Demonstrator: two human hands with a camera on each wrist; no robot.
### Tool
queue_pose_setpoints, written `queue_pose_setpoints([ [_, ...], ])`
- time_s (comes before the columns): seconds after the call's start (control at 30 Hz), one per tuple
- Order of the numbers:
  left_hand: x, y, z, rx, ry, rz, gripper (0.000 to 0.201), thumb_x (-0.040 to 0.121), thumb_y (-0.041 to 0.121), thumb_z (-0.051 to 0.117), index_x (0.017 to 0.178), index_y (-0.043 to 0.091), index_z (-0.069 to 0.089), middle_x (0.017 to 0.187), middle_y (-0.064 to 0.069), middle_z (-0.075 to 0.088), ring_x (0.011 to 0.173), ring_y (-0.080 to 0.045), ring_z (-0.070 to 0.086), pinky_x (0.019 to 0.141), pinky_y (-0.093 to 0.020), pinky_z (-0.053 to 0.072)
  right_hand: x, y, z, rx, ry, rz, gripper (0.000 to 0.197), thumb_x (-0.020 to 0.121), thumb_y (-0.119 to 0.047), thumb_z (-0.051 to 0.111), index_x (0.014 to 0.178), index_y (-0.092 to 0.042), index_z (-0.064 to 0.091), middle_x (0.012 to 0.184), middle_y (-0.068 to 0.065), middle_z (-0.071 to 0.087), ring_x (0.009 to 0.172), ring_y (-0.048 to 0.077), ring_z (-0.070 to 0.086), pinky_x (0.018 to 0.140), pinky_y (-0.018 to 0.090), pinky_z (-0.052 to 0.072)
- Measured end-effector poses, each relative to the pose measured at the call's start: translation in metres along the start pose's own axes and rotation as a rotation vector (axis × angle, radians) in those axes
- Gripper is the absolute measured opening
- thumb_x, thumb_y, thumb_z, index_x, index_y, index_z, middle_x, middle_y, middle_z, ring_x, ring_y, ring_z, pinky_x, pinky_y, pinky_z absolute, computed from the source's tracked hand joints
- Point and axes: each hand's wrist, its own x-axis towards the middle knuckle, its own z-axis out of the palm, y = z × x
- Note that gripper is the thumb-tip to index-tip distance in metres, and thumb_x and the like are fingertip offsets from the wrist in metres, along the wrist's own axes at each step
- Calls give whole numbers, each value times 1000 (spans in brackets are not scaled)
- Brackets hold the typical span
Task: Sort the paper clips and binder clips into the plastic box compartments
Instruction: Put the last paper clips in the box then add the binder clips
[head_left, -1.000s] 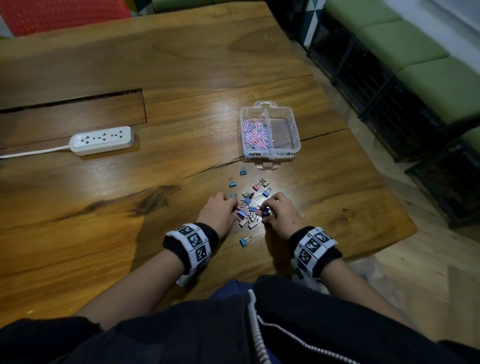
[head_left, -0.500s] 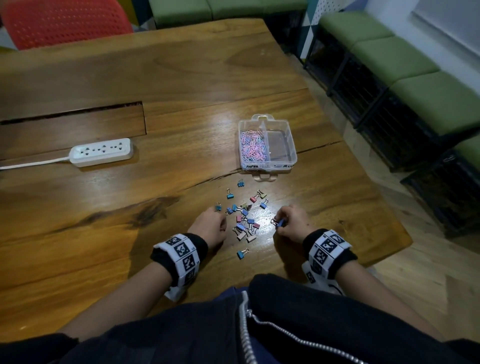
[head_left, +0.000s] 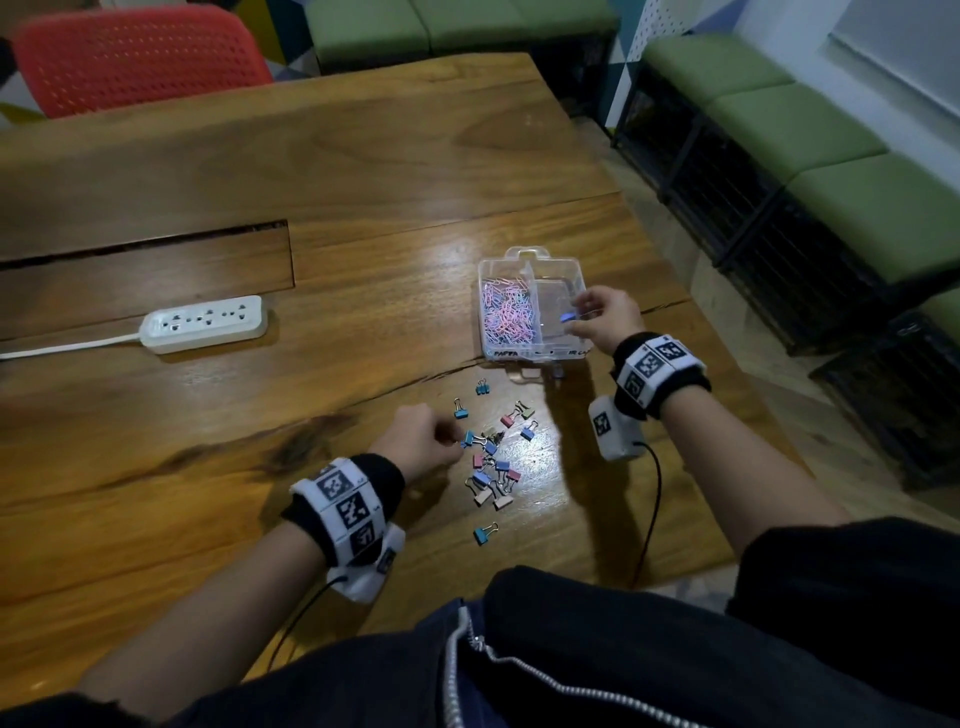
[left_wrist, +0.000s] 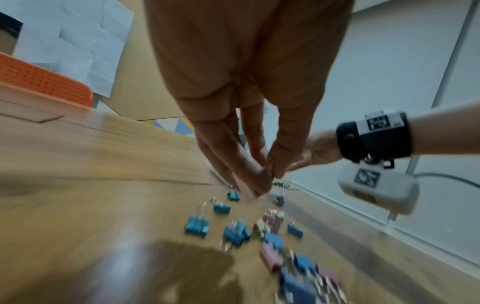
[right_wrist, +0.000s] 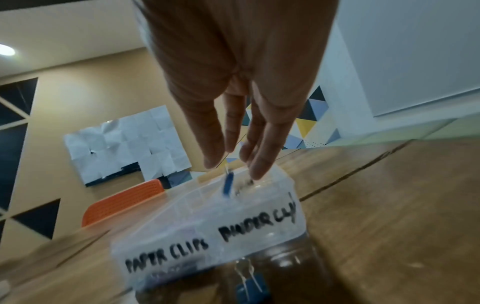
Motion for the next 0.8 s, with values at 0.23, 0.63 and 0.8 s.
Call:
queue_pose_setpoints([
  [0.23,47,63,-27,-272,147,161,18,85,3,58,103,-2,62,91,-7,61,70,-10,56,57,-11,50,-1,29,13,-86,185,25,21,86,-12,55,106,-9,62,123,10,54,107,23,53,91,34,49],
  [0.63,93,94,-12,-157,44,151,30,91,-2,39,117,4,54,126,-12,55,111,-24,55,86,-24,44,-36,46,38,69,-23,-37,32,87,-3,50,118,-11,52,121,5,54,101,16,54,80,23,50],
  [0.8,52,39,-26,95,22,154,26,88,-3,46,108,6,61,116,-11,62,106,-22,59,89,-24,46,-57,66,45,-226,-82,-67,41,82,-7,58,121,-14,49,129,4,47,121,20,42,101,33,37],
])
